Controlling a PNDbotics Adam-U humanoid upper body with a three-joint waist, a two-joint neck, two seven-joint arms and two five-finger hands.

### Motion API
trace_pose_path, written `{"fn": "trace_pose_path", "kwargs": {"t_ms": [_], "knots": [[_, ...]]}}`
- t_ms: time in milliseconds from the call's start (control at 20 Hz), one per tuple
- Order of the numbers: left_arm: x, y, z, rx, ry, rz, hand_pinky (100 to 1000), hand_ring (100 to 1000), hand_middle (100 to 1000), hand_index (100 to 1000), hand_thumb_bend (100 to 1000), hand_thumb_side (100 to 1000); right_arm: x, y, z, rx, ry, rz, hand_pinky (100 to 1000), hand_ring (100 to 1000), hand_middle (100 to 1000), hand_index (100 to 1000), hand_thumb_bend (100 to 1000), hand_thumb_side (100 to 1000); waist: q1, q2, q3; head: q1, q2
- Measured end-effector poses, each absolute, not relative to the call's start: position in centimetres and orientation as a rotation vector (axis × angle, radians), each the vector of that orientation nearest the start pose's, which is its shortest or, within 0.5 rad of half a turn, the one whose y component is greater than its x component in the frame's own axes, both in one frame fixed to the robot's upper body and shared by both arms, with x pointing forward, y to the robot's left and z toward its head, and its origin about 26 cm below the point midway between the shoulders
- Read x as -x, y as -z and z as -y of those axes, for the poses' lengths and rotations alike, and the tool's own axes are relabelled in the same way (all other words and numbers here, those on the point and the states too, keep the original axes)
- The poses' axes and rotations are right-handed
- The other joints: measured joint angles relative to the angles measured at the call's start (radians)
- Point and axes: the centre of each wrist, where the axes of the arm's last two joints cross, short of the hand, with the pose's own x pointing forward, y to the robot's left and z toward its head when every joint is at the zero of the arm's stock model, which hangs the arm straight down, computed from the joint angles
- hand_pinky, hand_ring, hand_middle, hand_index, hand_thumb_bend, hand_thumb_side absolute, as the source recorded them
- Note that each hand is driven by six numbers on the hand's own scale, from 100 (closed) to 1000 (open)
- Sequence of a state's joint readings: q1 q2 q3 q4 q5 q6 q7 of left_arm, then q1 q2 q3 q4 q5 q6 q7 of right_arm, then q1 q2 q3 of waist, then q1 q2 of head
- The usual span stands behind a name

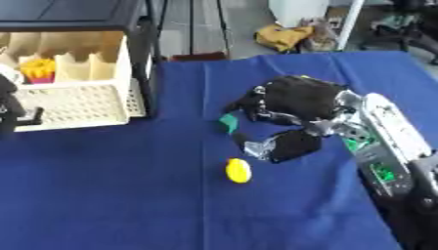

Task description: Pick up objects from table and place into drawer.

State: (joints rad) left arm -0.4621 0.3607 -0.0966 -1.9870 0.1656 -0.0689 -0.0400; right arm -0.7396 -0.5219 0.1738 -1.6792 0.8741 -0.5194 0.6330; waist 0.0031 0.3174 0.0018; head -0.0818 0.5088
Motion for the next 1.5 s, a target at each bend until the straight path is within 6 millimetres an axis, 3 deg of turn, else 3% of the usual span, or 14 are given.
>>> {"fn": "trace_pose_path", "kwargs": {"t_ms": [600,700,1100,1500], "knots": [[-31.0,-23.4,-22.7,0.136,0.527,2.394,180,428,507,900,100,942,-36.9,-26.1,22.3,-1.063,2.428,-2.048,496,654,556,910,198,1000,-0.037,-0.015,-0.027,0.0,0.039],[-31.0,-23.5,-22.8,0.133,0.533,2.388,179,426,505,899,100,938,-36.9,-25.7,22.1,-1.051,2.436,-2.066,494,659,558,906,203,1000,-0.038,-0.016,-0.032,0.001,0.043],[-31.0,-23.5,-22.8,0.128,0.536,2.377,169,419,498,895,100,907,-37.0,-25.3,21.8,-1.096,2.448,-2.042,329,646,551,840,138,1000,-0.037,-0.021,-0.03,0.0,0.043],[-31.0,-23.5,-22.8,0.123,0.538,2.372,165,416,501,896,100,902,-37.2,-25.1,21.5,-1.181,2.443,-1.941,328,645,555,842,161,1000,-0.032,-0.021,-0.025,-0.008,0.044]]}}
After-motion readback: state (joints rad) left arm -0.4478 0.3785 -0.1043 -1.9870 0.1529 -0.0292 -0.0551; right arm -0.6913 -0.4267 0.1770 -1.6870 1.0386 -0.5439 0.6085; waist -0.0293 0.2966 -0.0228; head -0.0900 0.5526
